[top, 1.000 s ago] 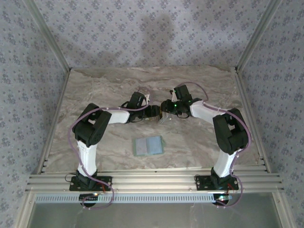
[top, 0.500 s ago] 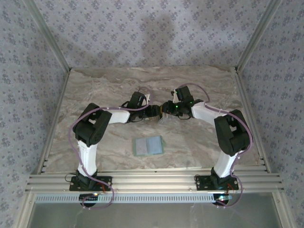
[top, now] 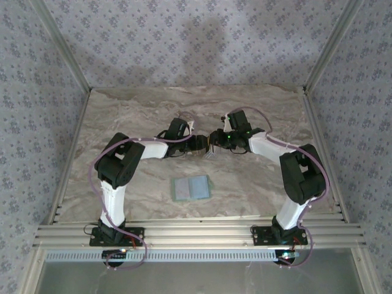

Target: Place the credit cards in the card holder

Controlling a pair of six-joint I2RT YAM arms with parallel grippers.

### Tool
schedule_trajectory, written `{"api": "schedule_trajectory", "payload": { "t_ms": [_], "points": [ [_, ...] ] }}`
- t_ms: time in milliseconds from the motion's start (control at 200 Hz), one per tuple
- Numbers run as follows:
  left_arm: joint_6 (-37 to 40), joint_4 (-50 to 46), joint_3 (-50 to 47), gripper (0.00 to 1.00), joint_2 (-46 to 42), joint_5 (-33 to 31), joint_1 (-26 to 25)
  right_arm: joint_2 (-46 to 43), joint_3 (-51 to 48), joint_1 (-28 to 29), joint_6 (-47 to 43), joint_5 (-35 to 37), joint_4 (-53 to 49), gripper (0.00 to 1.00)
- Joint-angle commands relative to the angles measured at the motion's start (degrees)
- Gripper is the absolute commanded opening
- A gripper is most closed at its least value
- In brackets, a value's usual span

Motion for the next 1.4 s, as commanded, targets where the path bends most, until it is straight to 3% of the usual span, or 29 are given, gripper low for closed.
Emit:
{"api": "schedule_trajectory", "payload": {
  "t_ms": [0,625,790,964,1394],
  "points": [
    [0.4,-0.4,1.5,0.56,1.2,-0.4,-0.8,-1.1,-0.3,0.0,0.3,-2.3,-1.1,0.3],
    [0.6,-0.6,1.9,0.56,1.4,-0.5,-1.0,0.4,1.4,1.0,-1.3,3.4,-4.6,0.28],
    [0.6,-0.5,1.9,0.56,1.6,-0.4,-1.1,0.4,1.4,1.0,-1.2,3.2,-4.6,0.22],
    [0.5,-0.5,1.9,0.56,1.8,-0.5,-1.1,-1.4,0.8,1.2,-1.1,3.9,-5.0,0.21],
    [0.6,-0.7,2.0,0.56,1.4,-0.6,-1.1,-6.3,-1.8,0.9,-0.8,10.5,-8.1,0.1]
  ]
}}
